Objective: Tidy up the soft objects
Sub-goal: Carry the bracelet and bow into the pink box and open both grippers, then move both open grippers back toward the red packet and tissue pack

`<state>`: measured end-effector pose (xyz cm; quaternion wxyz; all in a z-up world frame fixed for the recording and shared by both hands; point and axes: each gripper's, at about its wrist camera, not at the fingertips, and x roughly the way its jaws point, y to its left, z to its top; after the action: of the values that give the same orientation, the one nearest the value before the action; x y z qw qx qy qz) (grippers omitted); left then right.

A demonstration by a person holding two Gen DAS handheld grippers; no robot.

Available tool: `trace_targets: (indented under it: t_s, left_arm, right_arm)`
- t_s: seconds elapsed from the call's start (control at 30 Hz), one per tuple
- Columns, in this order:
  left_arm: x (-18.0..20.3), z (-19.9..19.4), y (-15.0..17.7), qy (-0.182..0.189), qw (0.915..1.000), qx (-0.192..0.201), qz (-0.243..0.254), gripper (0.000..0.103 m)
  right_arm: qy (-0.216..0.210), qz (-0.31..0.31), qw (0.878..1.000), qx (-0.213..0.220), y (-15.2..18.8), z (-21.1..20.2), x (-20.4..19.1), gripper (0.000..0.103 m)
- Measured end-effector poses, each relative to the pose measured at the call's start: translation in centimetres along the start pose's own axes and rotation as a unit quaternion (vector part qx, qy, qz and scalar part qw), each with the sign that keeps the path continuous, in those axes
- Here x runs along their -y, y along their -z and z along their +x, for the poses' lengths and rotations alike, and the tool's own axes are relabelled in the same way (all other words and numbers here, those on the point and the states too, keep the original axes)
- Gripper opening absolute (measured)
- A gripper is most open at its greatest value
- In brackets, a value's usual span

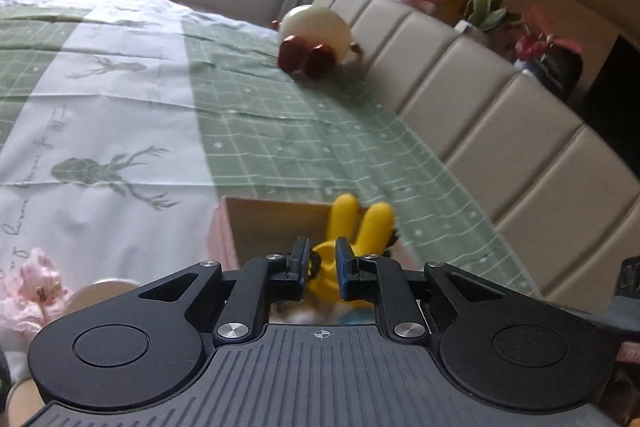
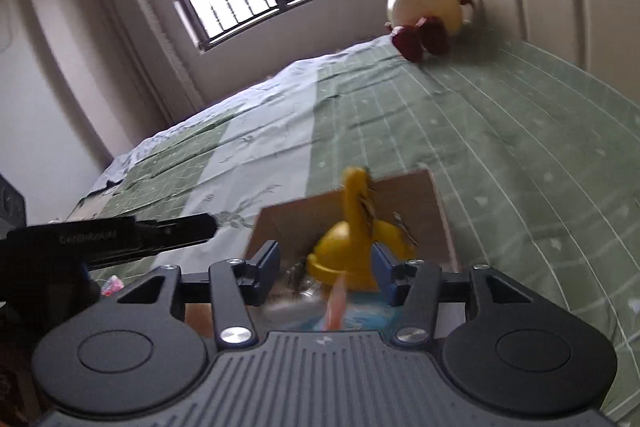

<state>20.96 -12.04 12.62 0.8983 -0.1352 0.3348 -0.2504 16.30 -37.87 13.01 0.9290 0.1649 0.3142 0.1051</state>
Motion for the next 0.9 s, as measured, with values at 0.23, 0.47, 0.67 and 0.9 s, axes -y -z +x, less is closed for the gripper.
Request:
trace_targets:
  t_s: [0.23,0.47,0.67,0.9]
  left_arm:
    - [-2.7,-7.8,0.5,0.001,0.9978,0.057,0.033,0.015]
    - [-13.8,-19.3,3.6,-0.151,0.9816,0.113,-0.029,0.015]
    - [-22.9,-25.7,6.8,-0.268,0.953,0.122,-0.071,0.015]
    - [-26.6,-24.8,10.0,-0.28,0.9581,0.059,-0.004,0.016]
  right_arm:
    - [0.02,-0.037,0.998,0.041,1.0,-3.1,-0.7,0.051]
    - [-0.015,-0.117,0.991,0.06,1.3,-3.7,-9.4,0.056]
    - [-0.076,-0.188,0.979,0.037,3.6,-2.7,-18.7,0.061]
    - [-0.11,-0.268,0.957,-0.018,8.4,-0.7,-27.1,0.061]
